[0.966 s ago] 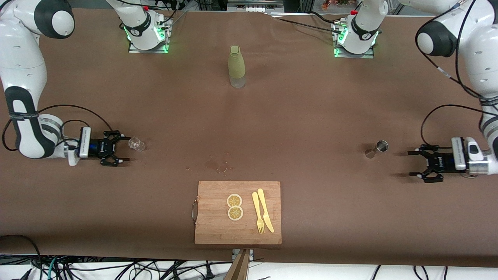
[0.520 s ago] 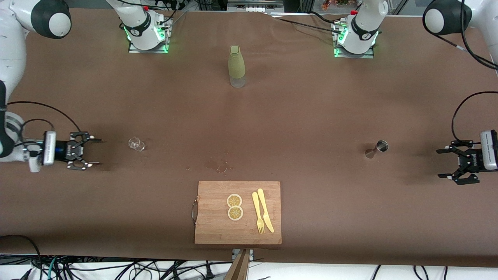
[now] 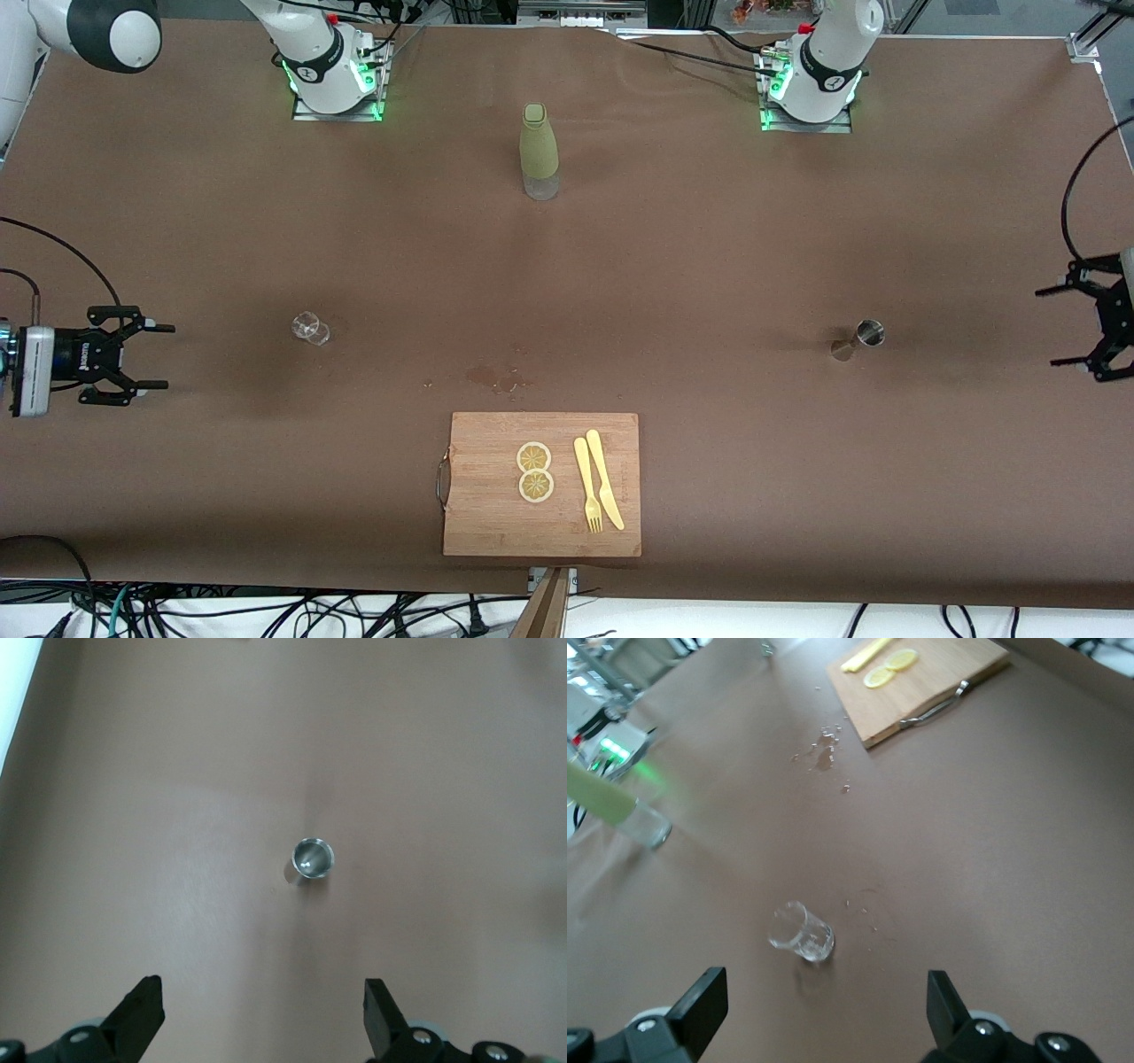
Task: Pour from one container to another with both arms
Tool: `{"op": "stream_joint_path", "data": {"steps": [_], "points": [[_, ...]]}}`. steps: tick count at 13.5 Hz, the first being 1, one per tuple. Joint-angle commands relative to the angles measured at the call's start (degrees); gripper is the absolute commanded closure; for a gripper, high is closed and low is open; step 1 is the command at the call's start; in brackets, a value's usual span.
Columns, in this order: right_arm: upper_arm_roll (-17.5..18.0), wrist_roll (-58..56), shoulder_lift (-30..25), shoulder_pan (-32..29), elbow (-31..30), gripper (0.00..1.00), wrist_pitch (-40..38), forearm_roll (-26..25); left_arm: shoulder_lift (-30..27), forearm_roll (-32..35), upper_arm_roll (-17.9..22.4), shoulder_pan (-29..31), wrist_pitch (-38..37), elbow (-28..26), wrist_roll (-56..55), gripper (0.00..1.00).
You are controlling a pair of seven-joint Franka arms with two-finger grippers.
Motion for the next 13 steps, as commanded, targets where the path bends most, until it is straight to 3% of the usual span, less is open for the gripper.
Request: {"op": "stream_joint_path", "data": {"steps": [1, 4, 9, 11, 13], "points": [[-0.13, 13.54, -3.26, 3.89, 1.95, 0.0, -0.64, -4.31, -10.44, 8.34, -0.14, -5.08, 2.2, -8.09, -19.7, 0.0], [-0.13, 29.88, -7.92, 9.86, 2.04, 0.0, -0.21, -12.64, -16.0, 14.86, -0.14, -9.57, 2.28, -11.18, -40.92, 0.0], [0.04, 58.91, -18.02, 19.71, 0.39, 0.0, -1.25, -28.38, -20.48, 15.76, -0.23, -13.0, 2.99, -14.78, -69.57, 0.0], [0.3, 69.0, -24.33, 21.65, -5.66, 0.0, -2.31, -32.43, -21.72, 17.16, -0.32, -14.5, 2.73, -15.14, -77.86, 0.0], [0.66, 78.68, -30.93, 22.36, -13.21, 0.0, -2.31, -34.11, -21.9, 17.17, -0.76, -14.68, 2.81, -15.14, -79.38, 0.0]]}}
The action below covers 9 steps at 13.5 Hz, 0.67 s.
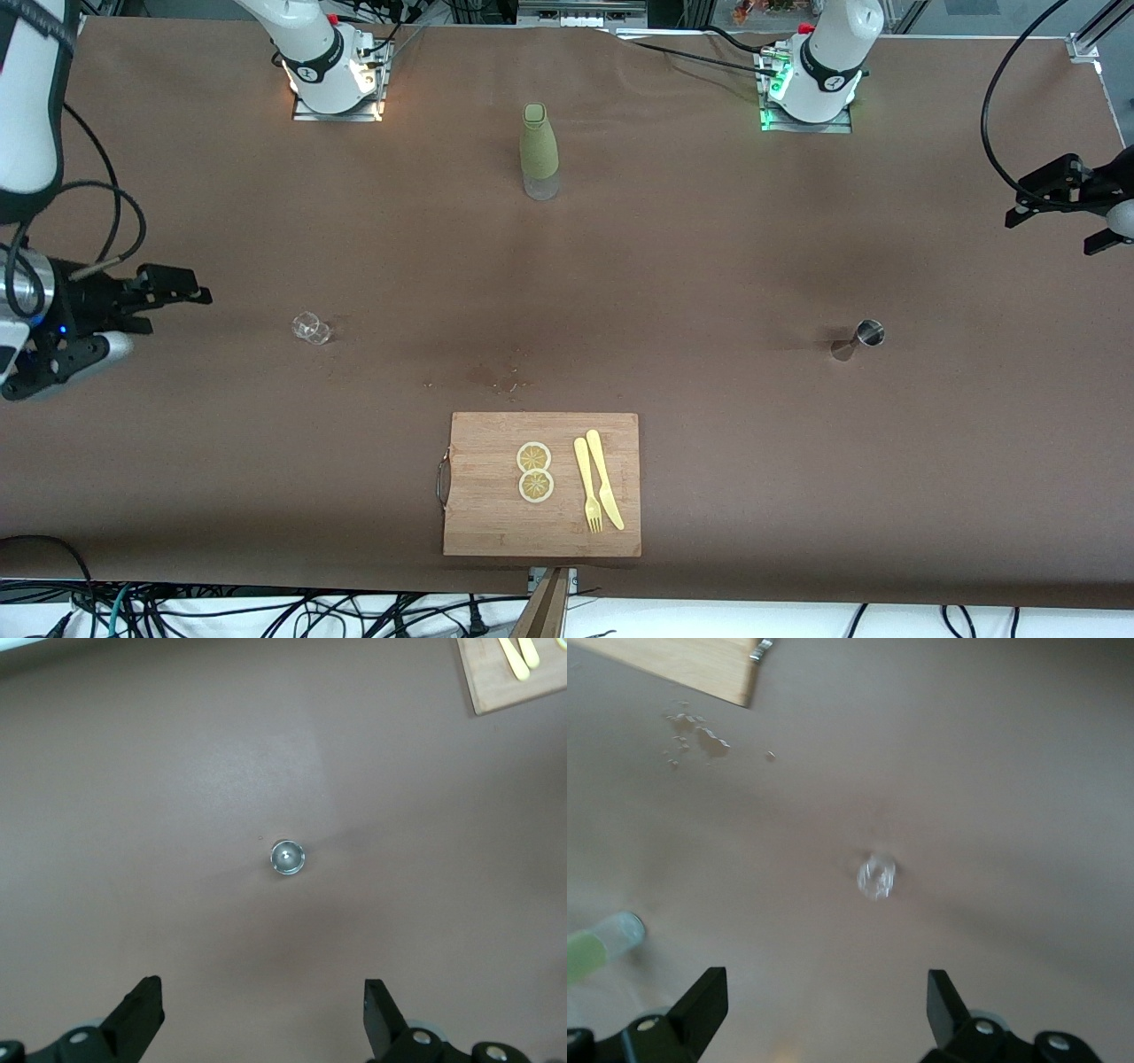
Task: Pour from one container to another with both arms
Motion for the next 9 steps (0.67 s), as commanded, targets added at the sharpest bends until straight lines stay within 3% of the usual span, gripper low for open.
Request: {"op": "stream_joint_path", "data": {"steps": [1, 3, 5, 9], "points": [[0.39, 8.11, -11.11, 0.32, -13.69, 0.0, 1.13, -2.88, -2.65, 2.23, -0.26, -1.08, 1.32, -2.46, -4.83, 0.0], [0.74, 8.12, -15.86, 0.32, -18.26, 0.0, 0.7, -7.53, -3.0, 2.23, -0.44, -1.17, 1.32, -2.46, -8.35, 0.0], [0.66, 8.04, -19.56, 0.14, -22.49, 0.0, 1.66, -8.34, -3.09, 2.14, -0.53, -1.17, 1.24, -2.46, -9.59, 0.0], [0.31, 7.68, -21.49, 0.06, -22.42, 0.0, 4.03, -16.59, -3.18, 1.79, -0.53, -1.17, 1.24, -2.46, -10.56, 0.0]]}}
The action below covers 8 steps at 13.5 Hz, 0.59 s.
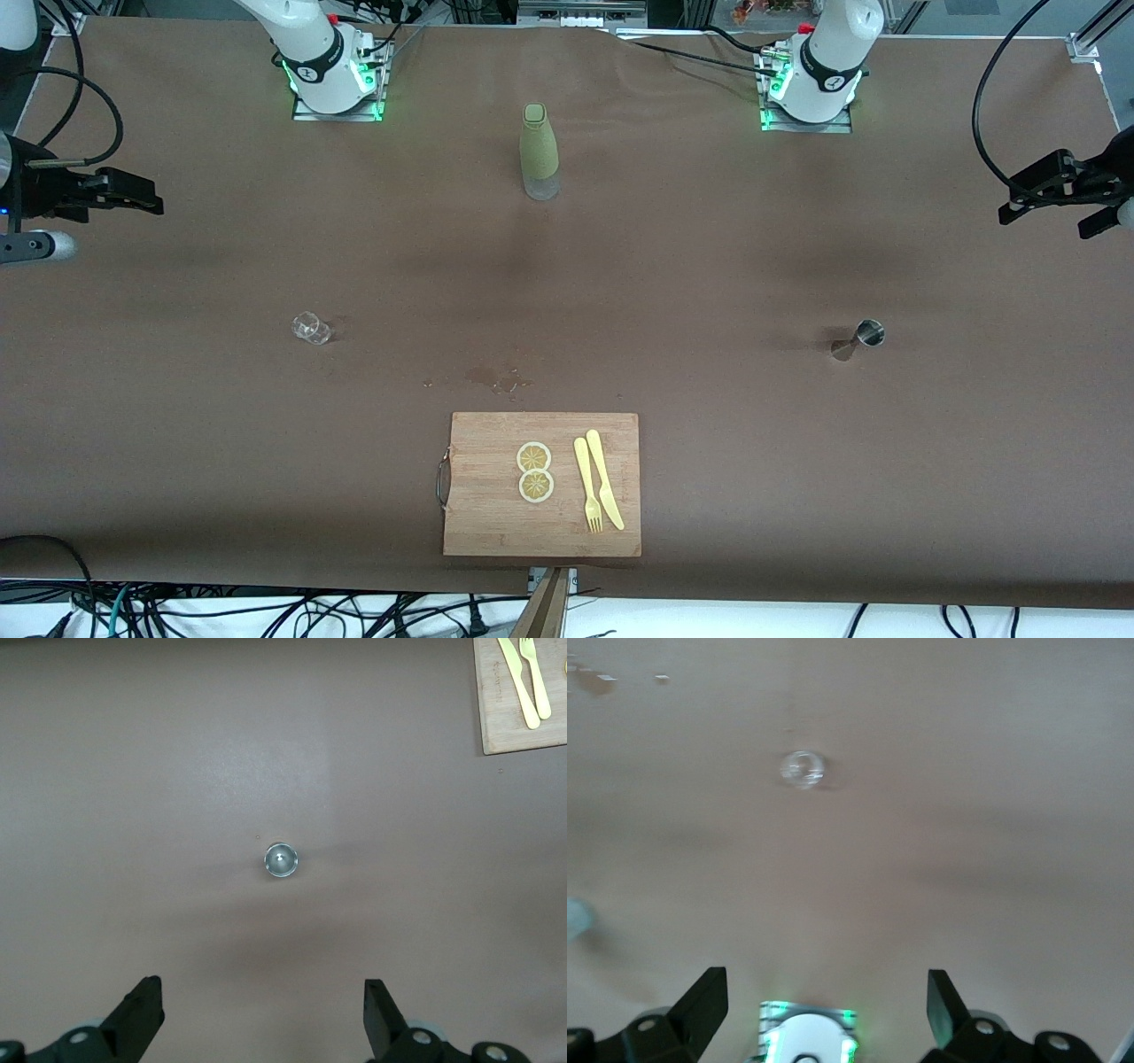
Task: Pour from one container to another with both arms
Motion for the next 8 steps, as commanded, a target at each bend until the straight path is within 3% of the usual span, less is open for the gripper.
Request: {"op": "stream_joint_path", "data": {"steps": [1, 8], "points": [[0.1, 0.8, -4.25, -0.24, -2.41, 0.0, 2.74, -2.88, -1.81, 1.76, -0.2, -0.74, 1.06, -1.82, -2.28, 0.0], [0.72, 5.79, -7.07, 0.2, -4.52, 0.0, 5.56, -0.61, -2.07, 1.84, -0.2, -0.91, 0.8, -1.82, -3.08, 0.0]]}}
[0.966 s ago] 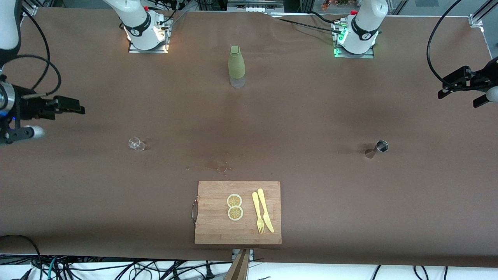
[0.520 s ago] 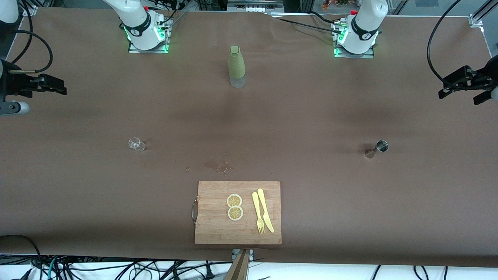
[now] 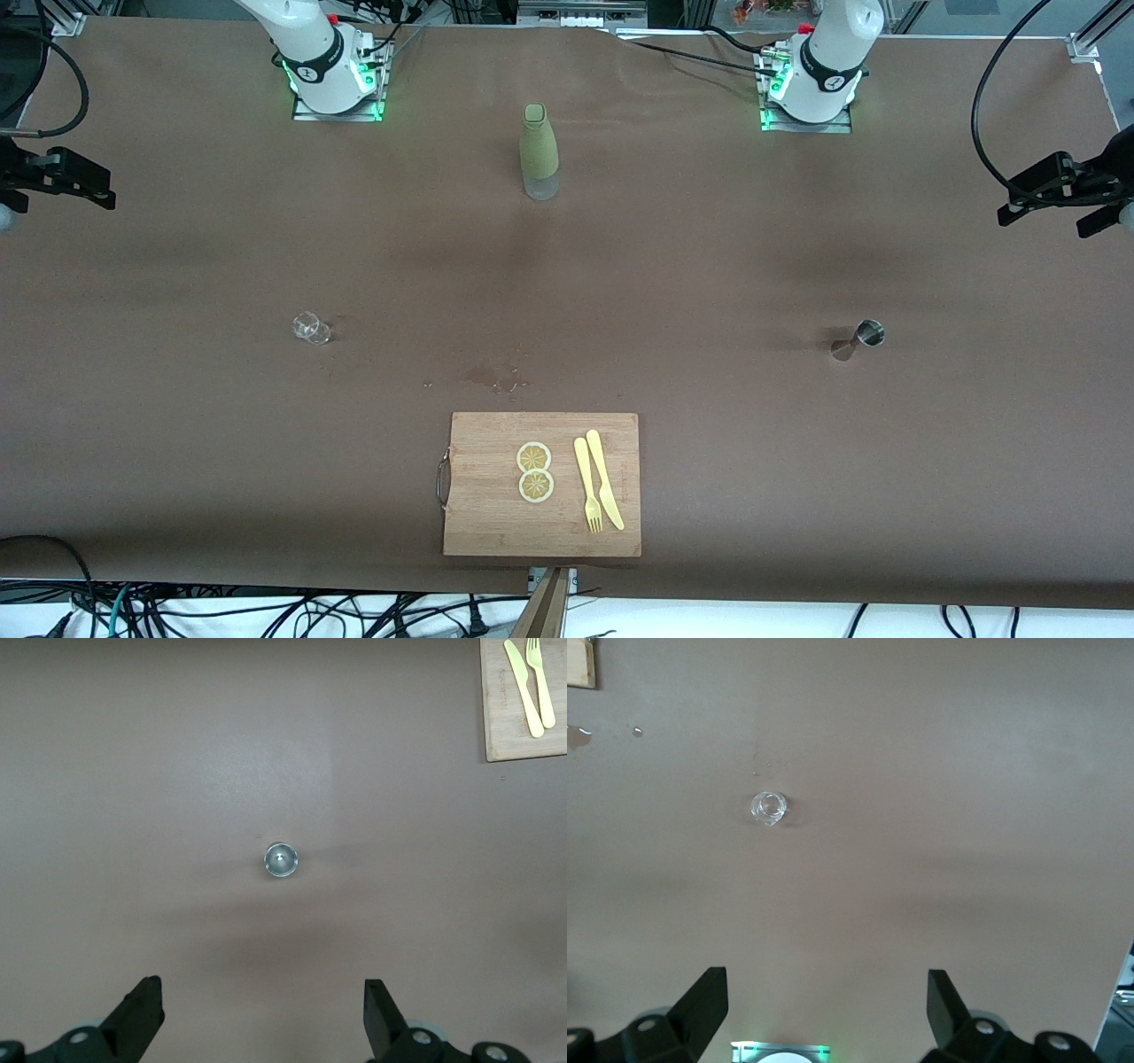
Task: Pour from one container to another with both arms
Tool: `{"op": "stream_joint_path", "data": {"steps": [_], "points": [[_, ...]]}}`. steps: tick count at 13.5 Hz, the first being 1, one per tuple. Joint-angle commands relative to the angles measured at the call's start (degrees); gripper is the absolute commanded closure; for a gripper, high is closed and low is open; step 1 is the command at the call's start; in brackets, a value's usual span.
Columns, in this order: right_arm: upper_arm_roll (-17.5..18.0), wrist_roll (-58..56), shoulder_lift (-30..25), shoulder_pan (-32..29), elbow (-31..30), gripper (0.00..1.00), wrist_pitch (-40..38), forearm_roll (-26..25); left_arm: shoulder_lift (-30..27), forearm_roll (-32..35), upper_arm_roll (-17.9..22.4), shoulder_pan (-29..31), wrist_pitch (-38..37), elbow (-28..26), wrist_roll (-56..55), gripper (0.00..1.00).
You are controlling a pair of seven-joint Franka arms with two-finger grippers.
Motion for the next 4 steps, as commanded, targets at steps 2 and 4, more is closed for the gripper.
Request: {"op": "stream_joint_path", "data": {"steps": [2, 4], "points": [[1.3, 5.09, -2.43, 0.59, -2.85, 0.0, 1.58, 1.39, -1.99, 2.11, -0.15, -1.05, 0.77, -1.65, -1.23, 0.0], [1.48, 4.31, -1.56, 0.59, -2.33, 0.0, 1.93, 1.48, -2.08, 2.2, -0.15, -1.05, 0.69, -1.65, -1.23, 0.0]]}}
